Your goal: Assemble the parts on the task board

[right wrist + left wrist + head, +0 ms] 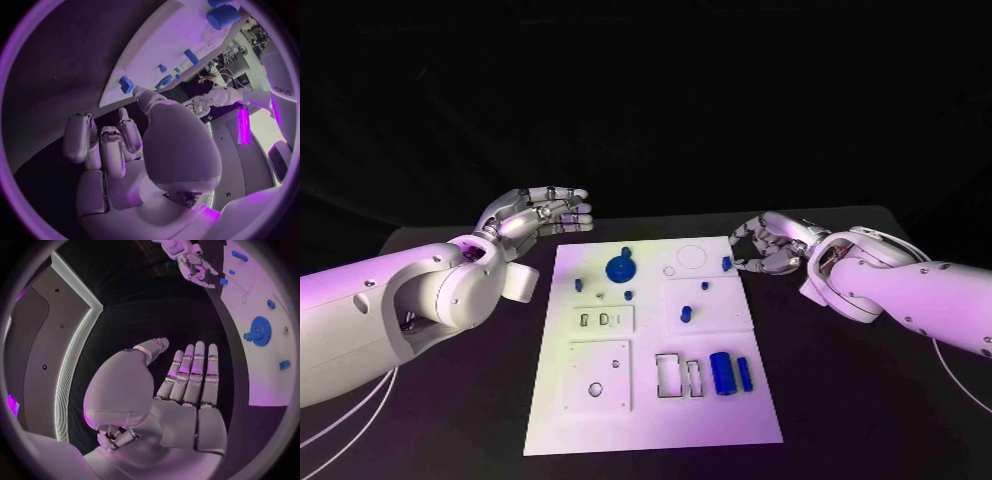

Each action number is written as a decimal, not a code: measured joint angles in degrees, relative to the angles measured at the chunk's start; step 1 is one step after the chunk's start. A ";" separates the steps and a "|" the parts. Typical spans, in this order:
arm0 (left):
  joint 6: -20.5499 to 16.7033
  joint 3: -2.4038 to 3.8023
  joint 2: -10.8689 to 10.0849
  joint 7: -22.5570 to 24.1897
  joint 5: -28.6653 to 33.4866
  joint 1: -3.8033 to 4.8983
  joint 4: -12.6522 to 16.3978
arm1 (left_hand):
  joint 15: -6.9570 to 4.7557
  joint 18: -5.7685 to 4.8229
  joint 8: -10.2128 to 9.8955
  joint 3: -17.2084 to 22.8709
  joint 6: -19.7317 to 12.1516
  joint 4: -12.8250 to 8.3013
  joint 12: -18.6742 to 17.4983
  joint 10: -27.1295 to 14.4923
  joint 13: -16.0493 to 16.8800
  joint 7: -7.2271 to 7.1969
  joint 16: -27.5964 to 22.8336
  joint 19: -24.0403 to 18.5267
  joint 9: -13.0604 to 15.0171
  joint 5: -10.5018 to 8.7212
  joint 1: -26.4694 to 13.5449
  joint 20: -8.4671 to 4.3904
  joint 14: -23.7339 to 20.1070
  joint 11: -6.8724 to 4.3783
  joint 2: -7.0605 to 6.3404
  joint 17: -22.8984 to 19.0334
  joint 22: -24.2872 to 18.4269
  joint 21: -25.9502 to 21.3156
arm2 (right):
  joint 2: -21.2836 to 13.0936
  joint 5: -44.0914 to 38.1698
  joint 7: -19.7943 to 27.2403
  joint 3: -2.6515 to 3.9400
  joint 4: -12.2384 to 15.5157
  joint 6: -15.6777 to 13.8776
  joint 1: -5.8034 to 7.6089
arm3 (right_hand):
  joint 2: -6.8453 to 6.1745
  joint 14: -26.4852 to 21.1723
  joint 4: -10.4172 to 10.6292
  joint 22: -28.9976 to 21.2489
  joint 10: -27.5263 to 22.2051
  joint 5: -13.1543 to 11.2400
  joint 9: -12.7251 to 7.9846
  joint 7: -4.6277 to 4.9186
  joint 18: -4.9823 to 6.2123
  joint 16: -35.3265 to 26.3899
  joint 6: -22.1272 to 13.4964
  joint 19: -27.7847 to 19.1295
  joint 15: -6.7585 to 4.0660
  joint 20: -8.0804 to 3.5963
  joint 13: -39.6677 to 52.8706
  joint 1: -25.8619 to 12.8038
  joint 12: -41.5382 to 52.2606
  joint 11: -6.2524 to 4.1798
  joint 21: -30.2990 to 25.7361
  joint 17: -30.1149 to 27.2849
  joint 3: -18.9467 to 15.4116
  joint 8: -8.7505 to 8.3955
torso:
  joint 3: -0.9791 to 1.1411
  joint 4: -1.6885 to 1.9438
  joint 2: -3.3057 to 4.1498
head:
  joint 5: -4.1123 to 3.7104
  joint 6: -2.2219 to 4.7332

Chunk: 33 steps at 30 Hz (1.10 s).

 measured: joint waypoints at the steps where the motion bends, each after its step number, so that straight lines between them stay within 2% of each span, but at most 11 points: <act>1: 0.01 -0.01 0.00 0.00 -0.01 -0.01 0.00 | 0.00 0.00 0.00 0.00 0.00 0.00 0.00 0.00 0.00 0.00 0.00 0.00 0.00 0.00 0.00 0.00 0.00 0.00 0.00 0.00 0.00 0.00 | 0.18 -0.10 0.07 0.00 -0.12 0.03 -0.11 | 0.00 0.00 0.00 0.02 0.14 0.00 0.00 0.00 0.00 0.00 0.00 0.00 0.00 0.00 0.05 0.00 0.00 0.00 0.00 0.00 0.00 0.00 | -0.01 -0.01 0.02 | 0.06 -0.02; 7: 0.07 -0.01 -0.03 -0.02 -0.05 -0.01 0.07 | -0.09 0.00 0.00 0.00 0.00 0.00 0.00 0.00 0.00 0.00 0.00 0.00 0.06 0.00 0.00 0.00 -0.09 0.00 0.00 0.00 0.00 0.00 | 1.27 -0.51 0.20 0.00 -1.06 0.34 -0.86 | 0.23 0.00 0.00 0.08 0.93 0.81 0.00 0.00 0.00 0.00 0.00 0.23 0.00 -0.23 0.61 0.23 0.52 -0.10 0.22 -0.01 0.00 0.46 | -0.04 0.00 0.06 | 0.40 -0.29; 15: 0.11 -0.01 -0.21 -0.04 -0.08 -0.01 0.10 | -0.01 0.00 0.00 0.00 0.00 0.00 0.00 0.00 0.00 0.00 0.00 0.00 0.06 0.00 0.00 0.00 -0.41 0.00 0.00 -0.01 -0.05 0.00 | 1.87 -0.60 0.21 0.01 -1.58 1.02 -1.68 | 0.26 0.00 -0.17 0.08 1.26 1.47 0.00 -0.45 -0.07 -0.02 0.70 0.55 0.00 -0.14 1.14 0.64 0.90 -0.30 0.61 -0.01 0.17 1.15 | -0.11 0.07 0.16 | 0.36 -0.49; 16: 0.11 -0.01 -0.21 -0.04 -0.08 -0.01 0.08 | -0.01 0.00 0.00 0.00 0.00 0.00 0.00 0.00 0.00 0.00 0.00 0.00 0.06 0.00 0.00 0.00 -0.41 0.00 0.00 -0.01 -0.05 0.00 | 1.95 -0.60 0.21 0.01 -1.62 1.08 -1.73 | 0.26 0.00 -0.17 0.08 1.54 1.58 0.00 -0.44 -0.57 -0.02 0.87 0.63 0.00 -0.22 1.29 0.64 0.99 -0.30 0.61 -0.01 0.17 1.34 | -0.11 0.06 0.16 | 0.36 -0.53; 19: 0.13 -0.02 -0.21 -0.04 -0.09 -0.01 0.00 | -0.01 0.00 0.00 0.00 0.00 0.00 0.00 0.00 0.00 0.00 0.00 0.00 0.06 0.00 0.00 0.00 -0.41 0.00 0.00 -0.01 -0.05 0.00 | 2.22 -0.60 0.20 0.03 -1.80 1.19 -1.81 | 0.26 0.00 -0.22 0.08 2.27 1.58 0.00 -0.51 -0.91 -0.02 1.34 0.86 0.00 -0.38 1.55 0.64 1.56 -0.43 1.33 -0.01 0.45 1.73 | -0.11 0.04 0.17 | 0.35 -0.65; 28: 0.19 -0.02 -0.19 -0.04 -0.11 -0.01 -0.09 | -0.01 0.00 0.00 0.00 0.00 0.00 0.00 0.00 0.00 0.00 0.00 0.00 0.05 0.00 0.00 0.00 -0.41 0.00 0.00 -0.01 -0.04 0.00 | 2.61 -0.56 -0.06 0.05 -2.24 1.11 -1.88 | 0.43 0.02 0.32 0.07 4.50 1.91 0.18 -1.17 -0.91 -0.02 3.45 2.16 -0.02 -0.73 1.56 0.47 3.28 -1.02 2.86 -0.01 1.93 3.11 | -0.05 0.08 0.18 | 0.29 -0.90; 31: 0.21 -0.02 -0.20 -0.05 -0.12 -0.01 -0.10 | -0.01 0.00 0.00 0.00 0.00 0.00 0.00 0.00 0.00 0.00 0.00 -0.21 0.10 0.00 0.00 0.21 -0.41 0.00 0.00 -0.02 -0.10 0.00 | 2.69 -0.55 -0.14 0.04 -2.31 1.02 -1.91 | 0.72 0.19 0.31 0.07 4.71 1.91 0.25 -1.20 -0.90 -0.03 3.88 2.17 -0.25 -0.74 1.55 0.18 3.28 -1.23 2.88 -0.02 2.40 3.55 | -0.04 0.10 0.18 | 0.27 -0.98; 33: 0.22 -0.02 -0.20 -0.06 -0.12 -0.01 -0.11 | -0.01 0.00 0.00 0.00 0.00 0.00 0.00 0.00 0.00 0.00 0.00 -0.21 0.10 0.00 -0.01 0.21 -0.41 0.00 0.01 -0.02 -0.10 0.00 | 2.78 -0.54 -0.22 0.03 -2.38 0.90 -1.92 | 0.78 0.00 0.33 0.07 4.72 1.91 0.32 -1.54 -0.90 -0.03 4.25 2.35 -0.45 -0.93 1.55 0.25 3.31 -1.24 3.10 -0.02 2.73 3.78 | -0.04 0.10 0.18 | 0.27 -1.00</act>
